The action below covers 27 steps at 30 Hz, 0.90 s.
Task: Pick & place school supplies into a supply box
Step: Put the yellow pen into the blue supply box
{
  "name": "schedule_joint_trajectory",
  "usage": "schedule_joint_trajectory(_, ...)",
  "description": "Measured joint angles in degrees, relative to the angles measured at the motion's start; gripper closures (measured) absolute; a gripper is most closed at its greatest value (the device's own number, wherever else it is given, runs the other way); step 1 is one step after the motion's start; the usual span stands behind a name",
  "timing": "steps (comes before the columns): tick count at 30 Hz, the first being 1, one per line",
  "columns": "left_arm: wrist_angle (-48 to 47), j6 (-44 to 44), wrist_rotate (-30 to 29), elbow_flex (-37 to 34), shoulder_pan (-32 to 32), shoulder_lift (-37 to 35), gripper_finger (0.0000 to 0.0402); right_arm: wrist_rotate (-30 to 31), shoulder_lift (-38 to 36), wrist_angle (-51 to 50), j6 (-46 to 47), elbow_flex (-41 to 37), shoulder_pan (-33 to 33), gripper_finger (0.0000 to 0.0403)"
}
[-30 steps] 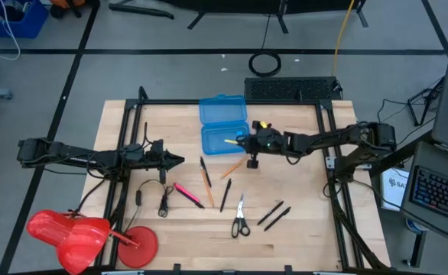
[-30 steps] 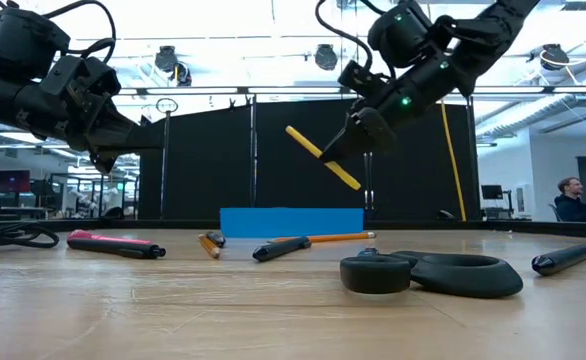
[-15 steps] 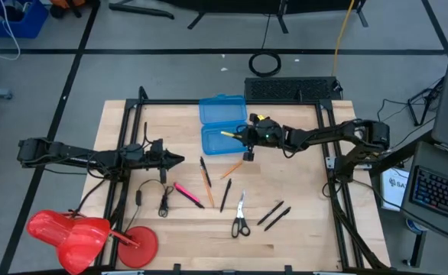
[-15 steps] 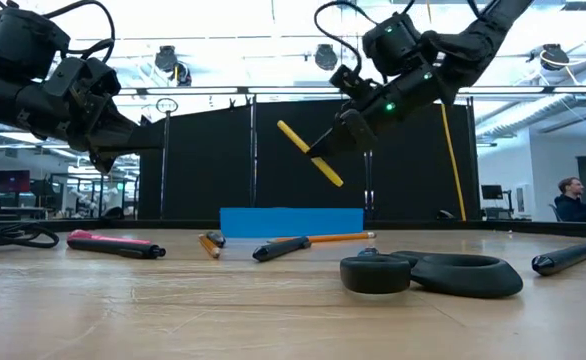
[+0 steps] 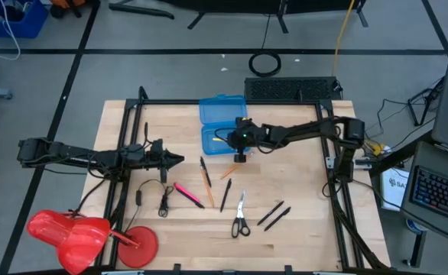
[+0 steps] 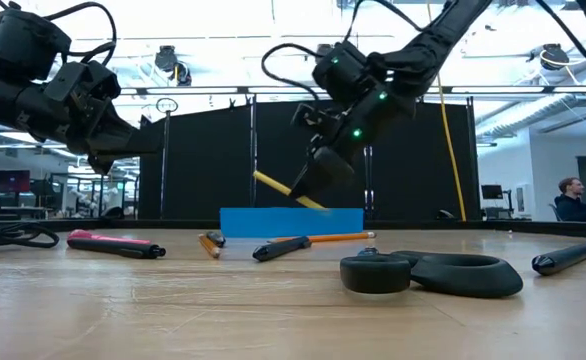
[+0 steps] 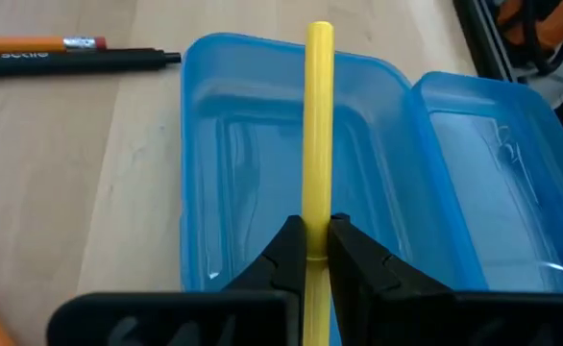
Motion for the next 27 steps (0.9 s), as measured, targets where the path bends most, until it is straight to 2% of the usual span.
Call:
schedule_joint_trajectory(17, -0.30, 0.15, -1.36, 0.00, 0.02, 0.00, 0.0371, -0.31, 0.66, -7.23, 0.02, 0.82, -0.79, 0.0385)
schedule_joint_trajectory(27, -0.29, 0.12, -1.36, 0.00, 0.02, 0.00, 0.0371, -1.96, 0.66, -7.19, 1.39, 0.82, -1.03, 0.0363)
